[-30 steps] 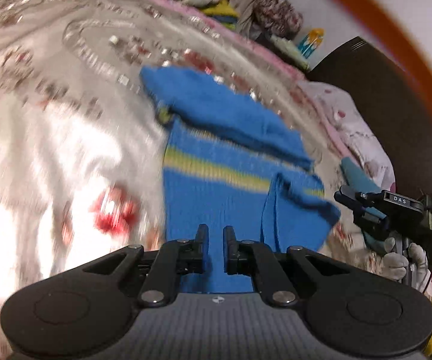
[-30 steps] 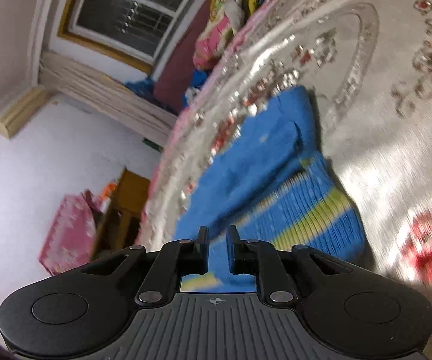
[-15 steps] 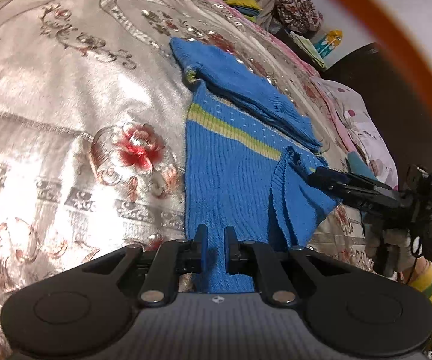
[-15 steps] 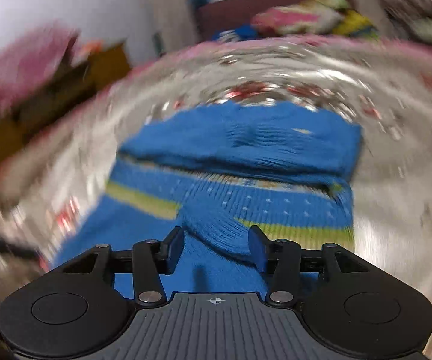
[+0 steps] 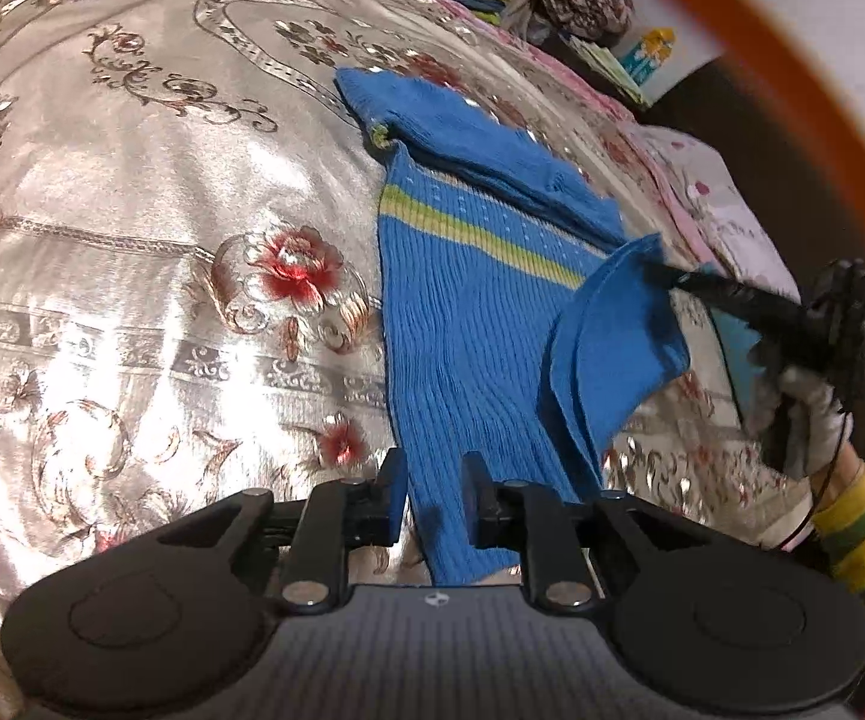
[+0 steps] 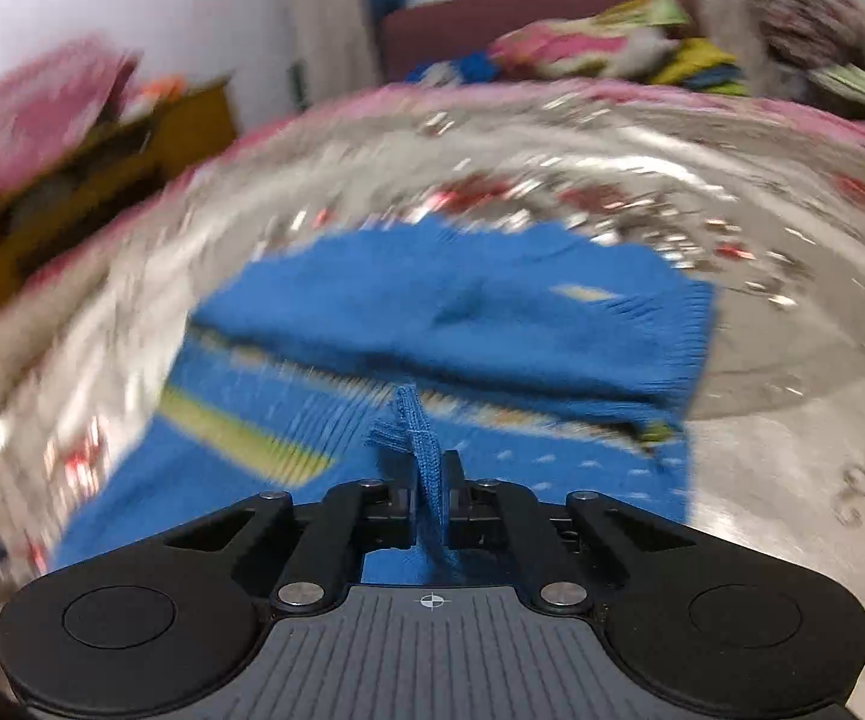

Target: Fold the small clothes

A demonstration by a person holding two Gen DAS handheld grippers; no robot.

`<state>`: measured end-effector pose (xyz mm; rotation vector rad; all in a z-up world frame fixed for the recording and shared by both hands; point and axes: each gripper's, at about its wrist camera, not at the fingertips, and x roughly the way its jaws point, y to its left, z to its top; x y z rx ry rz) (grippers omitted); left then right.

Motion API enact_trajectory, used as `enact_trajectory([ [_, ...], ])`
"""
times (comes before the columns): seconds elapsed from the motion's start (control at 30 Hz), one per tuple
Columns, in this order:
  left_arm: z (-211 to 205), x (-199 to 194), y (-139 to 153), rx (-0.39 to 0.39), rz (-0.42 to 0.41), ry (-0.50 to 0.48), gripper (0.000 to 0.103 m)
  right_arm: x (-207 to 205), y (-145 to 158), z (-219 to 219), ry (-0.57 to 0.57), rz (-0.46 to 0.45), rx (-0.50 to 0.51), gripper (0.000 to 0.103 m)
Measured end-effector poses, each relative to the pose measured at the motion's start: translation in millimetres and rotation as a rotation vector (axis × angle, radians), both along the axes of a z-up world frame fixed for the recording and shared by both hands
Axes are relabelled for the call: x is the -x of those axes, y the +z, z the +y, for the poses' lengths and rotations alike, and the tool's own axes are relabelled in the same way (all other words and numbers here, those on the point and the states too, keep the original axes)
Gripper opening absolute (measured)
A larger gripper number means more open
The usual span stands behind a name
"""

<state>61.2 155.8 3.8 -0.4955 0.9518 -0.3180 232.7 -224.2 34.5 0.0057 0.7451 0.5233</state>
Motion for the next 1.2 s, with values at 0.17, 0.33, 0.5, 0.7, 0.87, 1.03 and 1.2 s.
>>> enact_trajectory([
  [0.17,-10,-7,-9,0.044,0.042,-0.036,0.026,18,12,-41,-0.128,-0.013,-0.116,0.005],
  [0.33,-18,-12,-23,0.067,0.088,-0.018,0.031,30,10,-64,-0.18,-0.003,-0.18,0.005],
  [0.5,-18,-8,-20,0.04,0.074,0.037,0.036,40,15,-86,-0.231,-0.01,-0.263,0.005],
  [0.7,-29,-8,-22,0.002,0.055,0.07,0.05,55,22,-101,-0.249,-0.038,-0.322,0.005],
  [0.87,-42,-10,-19,-0.039,0.043,0.069,0.057,64,20,-109,-0.264,-0.043,-0.353,0.005],
  [1.03,-44,-10,-19,-0.024,0.057,0.106,0.053,67,15,-124,-0.295,-0.036,-0.411,0.005],
  [1.2,-49,-15,-19,0.007,0.091,0.119,0.015,70,3,-133,-0.314,-0.021,-0.45,0.005],
])
